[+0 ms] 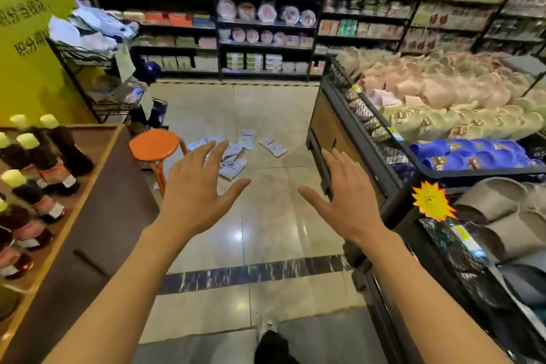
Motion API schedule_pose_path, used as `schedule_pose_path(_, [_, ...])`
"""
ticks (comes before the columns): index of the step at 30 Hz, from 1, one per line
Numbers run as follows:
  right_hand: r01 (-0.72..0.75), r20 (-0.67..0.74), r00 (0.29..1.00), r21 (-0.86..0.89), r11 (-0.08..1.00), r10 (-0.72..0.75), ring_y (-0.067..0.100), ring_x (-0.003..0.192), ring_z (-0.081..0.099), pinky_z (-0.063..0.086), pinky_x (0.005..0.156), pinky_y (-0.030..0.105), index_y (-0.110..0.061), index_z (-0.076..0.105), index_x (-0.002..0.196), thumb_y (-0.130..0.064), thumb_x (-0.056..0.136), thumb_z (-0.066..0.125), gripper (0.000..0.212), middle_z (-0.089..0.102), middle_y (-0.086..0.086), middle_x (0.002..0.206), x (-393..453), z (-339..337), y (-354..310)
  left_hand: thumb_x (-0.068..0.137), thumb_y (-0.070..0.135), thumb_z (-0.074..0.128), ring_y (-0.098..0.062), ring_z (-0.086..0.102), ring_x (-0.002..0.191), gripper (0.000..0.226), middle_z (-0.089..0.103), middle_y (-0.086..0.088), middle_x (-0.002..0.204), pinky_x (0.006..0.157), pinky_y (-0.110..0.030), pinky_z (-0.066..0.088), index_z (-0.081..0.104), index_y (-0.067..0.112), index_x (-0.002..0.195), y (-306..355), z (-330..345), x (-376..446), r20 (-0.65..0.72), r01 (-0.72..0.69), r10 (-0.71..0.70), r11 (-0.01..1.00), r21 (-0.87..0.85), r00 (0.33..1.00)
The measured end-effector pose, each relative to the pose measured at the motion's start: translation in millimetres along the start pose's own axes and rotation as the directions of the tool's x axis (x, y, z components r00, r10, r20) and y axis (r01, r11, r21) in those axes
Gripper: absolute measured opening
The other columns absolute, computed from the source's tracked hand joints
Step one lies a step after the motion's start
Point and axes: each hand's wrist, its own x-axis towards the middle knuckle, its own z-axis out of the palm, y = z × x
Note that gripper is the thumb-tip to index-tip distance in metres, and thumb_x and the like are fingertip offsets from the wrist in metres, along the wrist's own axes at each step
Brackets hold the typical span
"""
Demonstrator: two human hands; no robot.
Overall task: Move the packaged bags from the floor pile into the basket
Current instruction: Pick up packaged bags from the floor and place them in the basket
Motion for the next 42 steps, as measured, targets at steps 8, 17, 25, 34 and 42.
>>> schedule_pose_path(8, [0.049,0.012,0.999,0.076,0.996,-0.05,0.028,0.158,0.024,0.015,0.129,0.042,-0.015,0.029,0.163,-0.084,0.089,0.038,0.101,0.03,0.011,0.169,189,61,30,0.09,0.08,0.037,-0.03,0.054,0.133,0.088,0.054,-0.007,0.149,0.103,-0.049,0.048,0.04,0.021,0.156,-49,56,175,0.024,0.033,-0.034,0.999,0.017,0.999])
schedule_pose_path(17, [0.076,-0.006,0.997,0.123,0.99,-0.076,0.028,0.156,0.029,0.025,0.127,0.047,-0.015,0.03,0.162,-0.093,0.084,0.015,0.112,0.035,0.011,0.167,400,111,63,0.089,0.081,0.032,-0.032,0.05,0.137,0.091,0.051,-0.007,0.152,0.106,-0.049,0.046,0.034,0.024,0.159,-120,117,343,0.068,0.144,-0.145,0.989,0.019,0.987])
schedule_pose_path(25, [0.023,0.071,0.997,0.124,0.992,-0.032,0.025,0.157,0.025,0.021,0.128,0.043,-0.018,0.025,0.164,-0.084,0.086,0.029,0.103,0.03,0.008,0.169,557,171,82,0.086,0.08,0.035,-0.031,0.052,0.134,0.091,0.055,-0.008,0.146,0.105,-0.051,0.047,0.037,0.024,0.158,-186,186,493,0.121,0.181,-0.177,0.983,-0.027,0.977])
schedule_pose_path(34, [-0.076,0.105,0.992,0.101,0.992,0.065,0.022,0.158,0.023,0.019,0.127,0.037,-0.018,0.025,0.164,-0.082,0.09,0.041,0.1,0.029,0.006,0.17,744,213,104,0.084,0.081,0.03,-0.034,0.055,0.13,0.095,0.056,-0.01,0.146,0.103,-0.051,0.046,0.04,0.021,0.156,-259,249,698,0.173,0.168,-0.156,0.984,-0.054,0.973])
schedule_pose_path(42, [-0.109,0.124,0.987,0.076,0.991,0.099,0.025,0.157,0.026,0.023,0.127,0.042,-0.017,0.026,0.164,-0.073,0.093,0.05,0.093,0.031,0.008,0.169,878,260,154,0.082,0.083,0.027,-0.03,0.048,0.138,0.096,0.051,-0.006,0.152,0.109,-0.049,0.041,0.036,0.025,0.158,-288,317,836,0.234,0.161,-0.14,0.984,-0.076,0.962])
